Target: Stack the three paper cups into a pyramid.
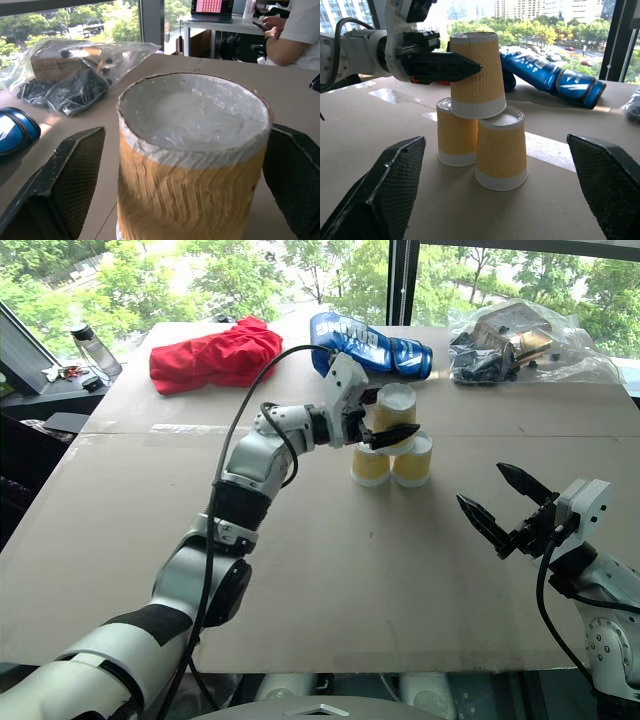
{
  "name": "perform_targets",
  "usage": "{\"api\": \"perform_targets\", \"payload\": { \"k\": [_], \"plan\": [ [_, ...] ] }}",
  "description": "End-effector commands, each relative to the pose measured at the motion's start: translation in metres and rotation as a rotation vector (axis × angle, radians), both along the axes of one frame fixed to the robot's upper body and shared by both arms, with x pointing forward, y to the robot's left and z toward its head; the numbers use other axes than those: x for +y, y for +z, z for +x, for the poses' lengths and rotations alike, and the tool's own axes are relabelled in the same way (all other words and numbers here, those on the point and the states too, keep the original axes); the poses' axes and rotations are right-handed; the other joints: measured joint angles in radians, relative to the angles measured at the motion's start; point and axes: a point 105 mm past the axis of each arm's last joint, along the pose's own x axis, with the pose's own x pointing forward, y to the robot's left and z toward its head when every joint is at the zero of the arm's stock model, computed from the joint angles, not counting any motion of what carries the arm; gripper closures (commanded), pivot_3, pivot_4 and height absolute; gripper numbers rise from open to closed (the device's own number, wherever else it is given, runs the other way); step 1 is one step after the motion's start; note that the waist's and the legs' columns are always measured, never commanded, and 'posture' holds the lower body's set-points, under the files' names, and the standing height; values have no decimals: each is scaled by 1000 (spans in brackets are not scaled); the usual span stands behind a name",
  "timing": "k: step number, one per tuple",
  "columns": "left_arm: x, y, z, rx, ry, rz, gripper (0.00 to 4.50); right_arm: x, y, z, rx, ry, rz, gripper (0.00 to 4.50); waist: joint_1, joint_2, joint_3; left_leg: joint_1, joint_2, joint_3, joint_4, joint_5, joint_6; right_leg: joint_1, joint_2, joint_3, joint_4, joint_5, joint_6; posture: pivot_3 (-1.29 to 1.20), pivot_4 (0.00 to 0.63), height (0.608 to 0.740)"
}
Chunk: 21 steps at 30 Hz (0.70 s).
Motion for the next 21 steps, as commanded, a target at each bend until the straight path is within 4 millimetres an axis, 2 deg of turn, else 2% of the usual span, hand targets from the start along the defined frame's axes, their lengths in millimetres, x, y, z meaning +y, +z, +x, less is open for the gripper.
{"api": "perform_targets", "payload": {
  "k": [1,10,12,14,16,18,21],
  "plan": [
    [-1,30,-8,-85,-23,-98,23,2,10,-3,-41,14,-12,0,0,0,0,0,0,0,0,0,0,0,0,0,0,0,0,0,150,740],
    [6,52,-23,-139,-55,-171,23,2,10,-5,-43,30,-6,0,0,0,0,0,0,0,0,0,0,0,0,0,0,0,0,0,150,740],
    [14,66,-30,-176,-70,-209,23,2,11,-5,-48,49,-3,0,-2,0,0,0,0,0,0,0,0,0,0,0,0,0,0,0,150,740],
    [25,89,-39,-221,-79,-287,23,3,11,-6,-51,72,-3,0,-2,0,0,0,1,0,0,0,0,0,0,0,1,0,0,0,150,740],
    [39,100,-49,-233,-81,-321,23,2,7,-7,-36,87,-6,0,-3,0,0,0,1,0,0,0,0,0,0,0,1,0,0,0,150,740],
    [55,89,-56,-210,-54,-261,23,0,0,-7,-14,94,-17,0,-7,1,-1,1,1,0,0,0,0,0,0,1,1,0,0,0,150,740],
    [87,46,-63,-94,53,-151,23,-3,-20,-10,39,119,-53,0,-15,4,-2,4,1,1,-1,0,0,3,0,2,0,0,0,0,150,740]
  ]
}}
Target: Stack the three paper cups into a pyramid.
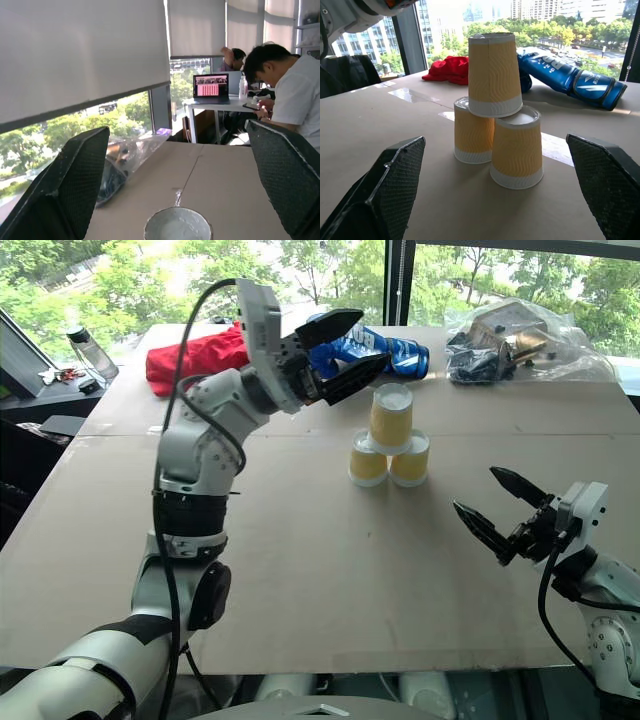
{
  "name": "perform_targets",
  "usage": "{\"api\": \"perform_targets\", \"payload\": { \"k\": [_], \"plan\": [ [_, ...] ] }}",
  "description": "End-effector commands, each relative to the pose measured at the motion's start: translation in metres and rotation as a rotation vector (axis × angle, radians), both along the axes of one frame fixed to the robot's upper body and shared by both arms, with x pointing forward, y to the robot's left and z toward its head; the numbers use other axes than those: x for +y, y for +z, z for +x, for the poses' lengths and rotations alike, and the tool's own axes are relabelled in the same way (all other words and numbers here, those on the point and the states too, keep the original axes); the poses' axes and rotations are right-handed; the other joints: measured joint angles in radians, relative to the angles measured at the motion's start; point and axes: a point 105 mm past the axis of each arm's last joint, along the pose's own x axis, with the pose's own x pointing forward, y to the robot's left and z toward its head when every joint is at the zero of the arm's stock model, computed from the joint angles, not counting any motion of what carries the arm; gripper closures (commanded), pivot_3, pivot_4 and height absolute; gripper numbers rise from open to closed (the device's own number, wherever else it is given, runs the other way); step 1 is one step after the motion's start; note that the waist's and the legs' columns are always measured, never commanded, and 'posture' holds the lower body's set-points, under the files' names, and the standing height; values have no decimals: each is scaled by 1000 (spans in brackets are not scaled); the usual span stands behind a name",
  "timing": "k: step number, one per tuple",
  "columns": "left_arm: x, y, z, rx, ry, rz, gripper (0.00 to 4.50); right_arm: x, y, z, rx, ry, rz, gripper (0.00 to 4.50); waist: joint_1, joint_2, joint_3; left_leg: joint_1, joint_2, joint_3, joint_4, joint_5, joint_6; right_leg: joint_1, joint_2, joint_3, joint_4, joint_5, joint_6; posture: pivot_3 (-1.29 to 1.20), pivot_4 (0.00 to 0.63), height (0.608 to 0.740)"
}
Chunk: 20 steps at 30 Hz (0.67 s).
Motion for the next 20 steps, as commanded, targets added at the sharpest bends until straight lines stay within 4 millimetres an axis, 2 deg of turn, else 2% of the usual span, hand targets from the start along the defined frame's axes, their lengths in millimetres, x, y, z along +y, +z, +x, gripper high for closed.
{"api": "perform_targets", "payload": {
  "k": [1,6,9,11,16,20],
  "plan": [
    [29,-41,-10,137,103,74,23,-4,-15,-6,17,32,-46,0,-5,0,0,0,0,0,0,0,0,0,0,0,0,0,0,0,150,740],
    [73,-117,-42,352,281,200,23,-15,-44,-9,98,18,-77,0,-10,-1,1,0,2,0,1,-1,1,0,-1,0,1,0,0,0,150,740],
    [88,-161,-61,436,359,251,23,-23,-62,-12,130,0,-124,0,-7,-1,1,1,2,0,1,-2,4,1,-3,0,1,0,0,0,150,740],
    [92,-181,-70,452,398,262,23,-26,-70,-15,152,-6,-132,0,-3,-1,1,2,1,0,1,-3,4,2,-4,0,0,0,0,0,150,740],
    [93,-212,-83,501,465,247,23,-34,-84,-21,181,-38,-173,0,7,-1,0,2,1,0,1,-3,4,2,-4,0,1,0,-1,0,150,740],
    [90,-222,-87,491,482,237,23,-39,-88,-22,188,-54,-196,0,7,-1,-1,4,1,0,1,-3,5,4,-5,0,0,0,-1,0,150,740]
  ]
}}
